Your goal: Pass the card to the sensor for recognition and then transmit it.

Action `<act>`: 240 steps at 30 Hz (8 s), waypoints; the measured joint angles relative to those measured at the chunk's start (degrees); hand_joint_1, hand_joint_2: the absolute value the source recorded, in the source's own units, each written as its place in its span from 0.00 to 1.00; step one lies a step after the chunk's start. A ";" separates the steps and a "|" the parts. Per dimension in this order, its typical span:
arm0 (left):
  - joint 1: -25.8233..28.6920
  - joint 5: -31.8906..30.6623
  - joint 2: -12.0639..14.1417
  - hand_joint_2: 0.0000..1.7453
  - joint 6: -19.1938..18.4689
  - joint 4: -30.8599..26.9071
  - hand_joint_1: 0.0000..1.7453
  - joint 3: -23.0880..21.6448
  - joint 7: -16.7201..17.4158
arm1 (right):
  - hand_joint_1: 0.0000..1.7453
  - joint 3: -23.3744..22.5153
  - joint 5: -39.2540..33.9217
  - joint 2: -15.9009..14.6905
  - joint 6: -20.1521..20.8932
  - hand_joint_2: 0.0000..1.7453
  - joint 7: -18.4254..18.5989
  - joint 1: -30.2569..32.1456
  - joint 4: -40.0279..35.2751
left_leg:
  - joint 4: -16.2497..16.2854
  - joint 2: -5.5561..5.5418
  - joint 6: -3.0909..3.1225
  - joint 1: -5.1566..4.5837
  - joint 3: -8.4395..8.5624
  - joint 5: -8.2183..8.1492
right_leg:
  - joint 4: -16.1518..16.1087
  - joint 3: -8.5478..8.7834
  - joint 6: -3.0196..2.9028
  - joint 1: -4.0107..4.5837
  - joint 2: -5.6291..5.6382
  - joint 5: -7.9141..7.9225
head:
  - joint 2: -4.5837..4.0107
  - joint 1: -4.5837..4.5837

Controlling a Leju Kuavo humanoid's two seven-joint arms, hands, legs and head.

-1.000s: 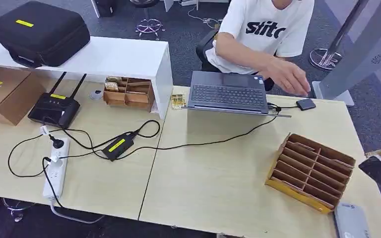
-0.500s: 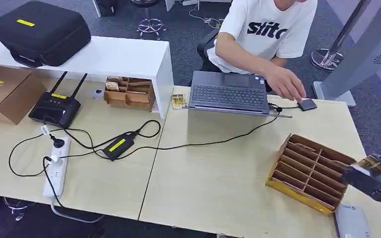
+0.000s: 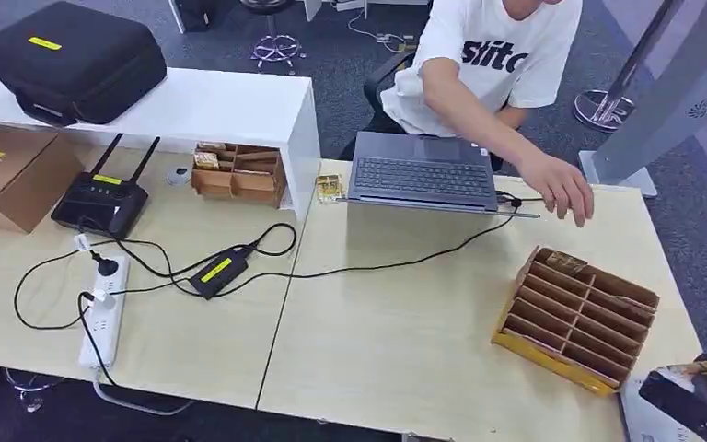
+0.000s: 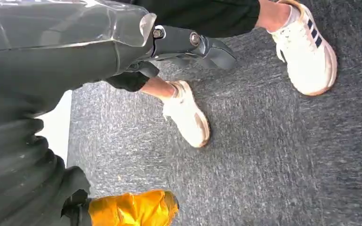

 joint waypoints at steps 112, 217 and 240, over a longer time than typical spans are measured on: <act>-3.14 -7.69 -3.02 1.00 -1.46 0.00 0.00 -2.91 2.84 | 0.00 35.61 16.76 24.98 -13.66 0.00 0.97 -51.90 14.10 | 0.01 -0.03 -0.25 0.04 -0.22 0.56 | 0.30 -0.35 -0.26 0.04 0.05 0.38 | 0.00 -0.02; -1.84 -8.22 -2.45 1.00 -0.11 0.00 0.00 1.60 0.57 | 0.00 5.12 5.94 18.62 -8.85 1.00 -12.87 -23.51 7.72 | 0.01 -0.06 -0.23 0.02 -0.25 0.55 | 0.28 -0.35 -0.25 0.03 -0.04 0.38 | 0.00 0.00; -2.13 -9.81 -2.54 1.00 -0.31 0.00 0.00 1.88 0.74 | 0.00 14.67 11.99 21.02 -12.63 1.00 -10.51 -27.99 12.29 | 0.01 -0.07 -0.23 0.02 -0.26 0.59 | 0.29 -0.34 -0.26 0.03 -0.05 0.39 | 0.00 -0.02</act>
